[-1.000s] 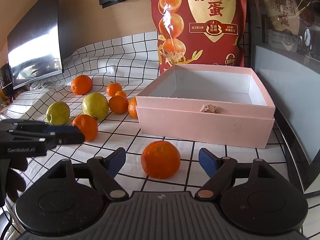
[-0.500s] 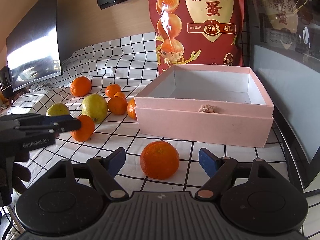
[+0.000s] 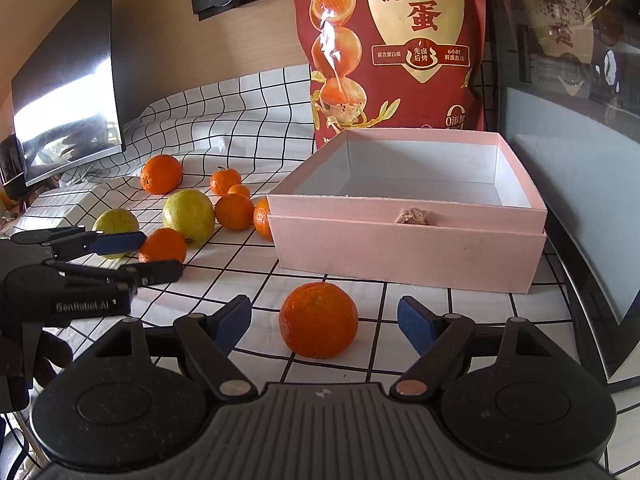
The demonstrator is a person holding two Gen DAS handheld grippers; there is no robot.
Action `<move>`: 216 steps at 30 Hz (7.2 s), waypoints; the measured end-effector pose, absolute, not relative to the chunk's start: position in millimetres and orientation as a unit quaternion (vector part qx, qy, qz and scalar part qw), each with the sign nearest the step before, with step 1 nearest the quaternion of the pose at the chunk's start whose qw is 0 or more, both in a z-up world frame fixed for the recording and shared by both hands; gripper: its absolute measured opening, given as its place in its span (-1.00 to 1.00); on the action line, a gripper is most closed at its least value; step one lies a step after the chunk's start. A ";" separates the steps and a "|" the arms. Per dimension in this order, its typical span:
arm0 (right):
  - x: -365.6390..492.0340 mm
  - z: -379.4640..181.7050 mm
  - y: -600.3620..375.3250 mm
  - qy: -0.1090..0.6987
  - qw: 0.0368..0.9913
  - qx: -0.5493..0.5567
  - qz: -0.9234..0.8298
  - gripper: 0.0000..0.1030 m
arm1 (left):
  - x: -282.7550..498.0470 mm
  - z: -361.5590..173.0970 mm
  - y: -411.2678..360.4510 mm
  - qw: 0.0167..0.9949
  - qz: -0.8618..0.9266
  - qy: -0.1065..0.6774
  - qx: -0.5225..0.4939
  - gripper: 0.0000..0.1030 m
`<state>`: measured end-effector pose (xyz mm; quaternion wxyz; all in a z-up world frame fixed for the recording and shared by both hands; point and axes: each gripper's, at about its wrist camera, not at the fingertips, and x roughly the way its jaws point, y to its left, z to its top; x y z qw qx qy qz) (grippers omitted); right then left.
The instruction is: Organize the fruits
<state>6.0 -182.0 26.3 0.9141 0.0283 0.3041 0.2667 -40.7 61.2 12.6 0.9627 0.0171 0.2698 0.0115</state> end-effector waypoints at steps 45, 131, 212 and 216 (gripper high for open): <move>29.0 30.5 -161.0 0.385 0.885 -0.044 0.258 0.20 | -60.8 30.0 32.0 0.949 -0.122 0.287 -0.049 0.02; 100.3 75.0 -22.3 0.370 0.867 0.001 0.335 0.10 | -93.0 37.7 185.0 0.952 0.092 0.159 -0.246 0.01; 5.0 34.8 -5.0 0.318 0.848 -0.065 0.420 0.68 | -75.4 46.5 173.9 0.959 0.110 0.158 -0.207 0.01; 2.9 34.5 15.5 0.310 0.848 -0.083 0.422 0.57 | -90.9 47.5 193.5 0.953 0.149 0.136 -0.226 0.01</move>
